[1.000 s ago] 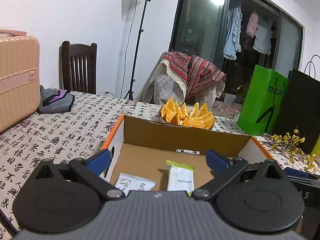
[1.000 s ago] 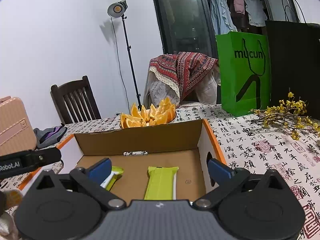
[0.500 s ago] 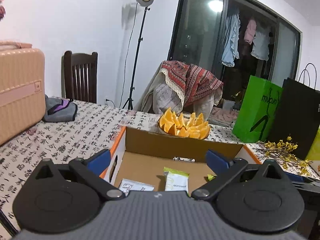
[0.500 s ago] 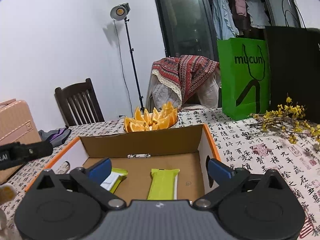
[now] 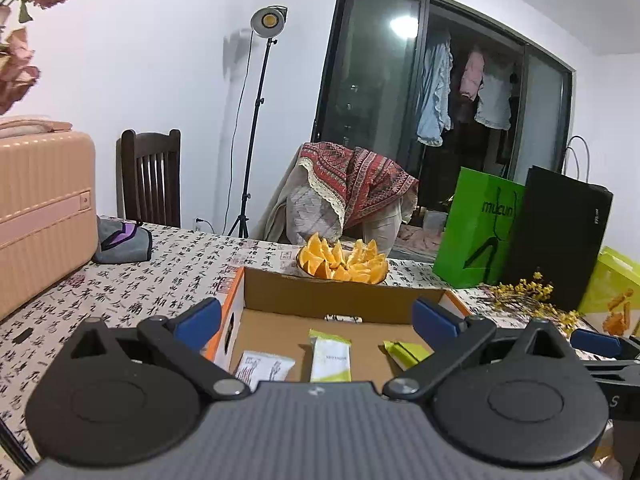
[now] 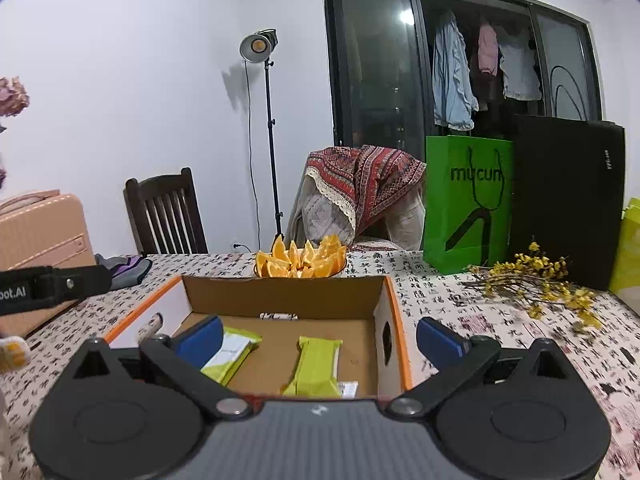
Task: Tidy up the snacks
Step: 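Move both grippers back to the remaining snack pile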
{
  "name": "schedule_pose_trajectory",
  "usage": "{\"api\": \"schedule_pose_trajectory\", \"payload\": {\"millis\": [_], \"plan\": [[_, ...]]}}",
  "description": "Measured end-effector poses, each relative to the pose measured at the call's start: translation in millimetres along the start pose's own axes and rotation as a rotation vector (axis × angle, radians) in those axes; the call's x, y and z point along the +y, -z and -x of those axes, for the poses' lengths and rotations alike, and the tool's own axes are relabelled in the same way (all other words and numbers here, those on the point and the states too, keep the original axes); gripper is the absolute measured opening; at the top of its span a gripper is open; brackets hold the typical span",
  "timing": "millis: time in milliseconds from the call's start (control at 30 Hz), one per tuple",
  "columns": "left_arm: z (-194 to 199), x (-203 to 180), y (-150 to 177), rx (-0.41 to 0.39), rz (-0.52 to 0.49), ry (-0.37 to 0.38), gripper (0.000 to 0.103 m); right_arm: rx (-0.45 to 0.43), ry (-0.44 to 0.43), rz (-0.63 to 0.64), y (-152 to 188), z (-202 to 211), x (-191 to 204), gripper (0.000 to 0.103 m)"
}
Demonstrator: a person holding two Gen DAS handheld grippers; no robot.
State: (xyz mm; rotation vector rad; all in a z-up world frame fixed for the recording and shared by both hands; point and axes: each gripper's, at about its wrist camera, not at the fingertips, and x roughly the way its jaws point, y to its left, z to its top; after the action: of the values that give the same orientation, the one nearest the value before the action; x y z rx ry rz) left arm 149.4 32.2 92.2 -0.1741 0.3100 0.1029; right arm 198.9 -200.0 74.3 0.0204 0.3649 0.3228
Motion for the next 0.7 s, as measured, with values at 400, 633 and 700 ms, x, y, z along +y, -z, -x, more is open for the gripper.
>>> {"api": "schedule_pose_trajectory", "payload": {"millis": [400, 633, 700], "plan": [[53, 26, 41, 0.036, -0.027, -0.014, 0.103, 0.049, -0.022, 0.003, 49, 57, -11, 0.103], [68, 53, 72, 0.098, 0.006, -0.026, 0.103, 0.091, -0.069, -0.011, 78, 77, -16, 0.103], [72, 60, 79, 0.107, 0.015, -0.025, 0.103, 0.107, -0.077, -0.016, 86, 80, -18, 0.103]]}}
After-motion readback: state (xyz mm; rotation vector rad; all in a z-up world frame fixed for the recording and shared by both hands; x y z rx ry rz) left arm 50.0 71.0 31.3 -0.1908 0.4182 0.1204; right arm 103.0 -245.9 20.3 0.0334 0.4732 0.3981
